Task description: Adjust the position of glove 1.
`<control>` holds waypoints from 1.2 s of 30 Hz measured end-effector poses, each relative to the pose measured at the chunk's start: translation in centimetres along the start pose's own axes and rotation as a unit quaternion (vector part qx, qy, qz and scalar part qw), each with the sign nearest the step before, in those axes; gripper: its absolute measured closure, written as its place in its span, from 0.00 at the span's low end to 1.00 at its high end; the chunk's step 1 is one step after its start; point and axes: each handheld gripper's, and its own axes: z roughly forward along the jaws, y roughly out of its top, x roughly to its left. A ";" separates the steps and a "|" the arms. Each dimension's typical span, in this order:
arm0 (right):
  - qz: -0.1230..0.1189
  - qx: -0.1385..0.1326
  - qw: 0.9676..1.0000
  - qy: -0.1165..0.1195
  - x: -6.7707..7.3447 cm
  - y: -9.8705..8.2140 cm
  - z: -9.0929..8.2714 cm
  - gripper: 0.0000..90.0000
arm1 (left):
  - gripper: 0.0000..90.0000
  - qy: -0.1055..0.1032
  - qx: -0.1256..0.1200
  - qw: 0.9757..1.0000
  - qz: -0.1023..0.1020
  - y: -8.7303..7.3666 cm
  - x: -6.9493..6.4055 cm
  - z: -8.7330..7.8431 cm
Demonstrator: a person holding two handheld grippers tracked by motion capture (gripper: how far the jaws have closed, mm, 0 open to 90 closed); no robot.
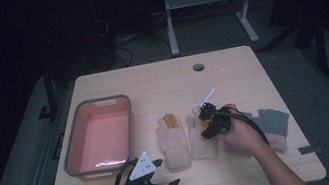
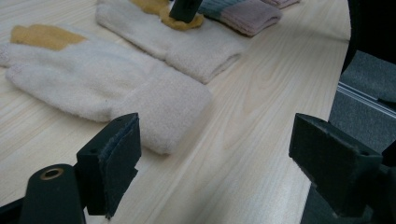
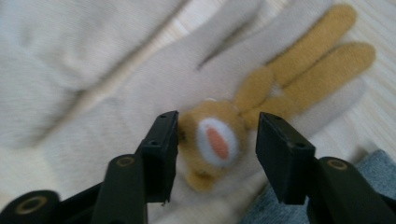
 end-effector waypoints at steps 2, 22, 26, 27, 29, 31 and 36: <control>0.007 0.003 1.000 0.009 0.0 -0.1 0.5 0.60 | 0.19 -0.001 0.000 1.000 -0.001 0.0 0.0 0.0; 0.025 0.010 1.000 0.015 -0.1 -0.2 0.8 0.71 | 0.19 0.000 -0.002 1.000 -0.005 0.0 0.1 0.0; 0.030 0.007 0.999 0.026 -0.4 -0.3 0.6 0.72 | 0.19 0.000 -0.004 1.000 -0.007 0.0 0.2 -0.1; 0.033 0.007 0.999 0.028 -0.5 -0.3 0.5 0.72 | 0.19 0.001 -0.005 1.000 -0.008 0.0 0.2 -0.2; 0.034 0.004 0.999 0.032 -0.5 -0.4 0.3 0.72 | 0.19 -0.001 -0.006 1.000 -0.009 0.0 0.2 -0.2; 0.032 0.005 0.999 0.030 -0.5 -0.4 0.0 0.73 | 0.19 -0.002 -0.008 1.000 -0.013 0.0 0.2 -0.2; 0.021 -0.003 0.999 0.028 -0.4 -0.2 -1.0 0.73 | 0.19 -0.002 -0.007 1.000 -0.013 0.0 0.3 -0.2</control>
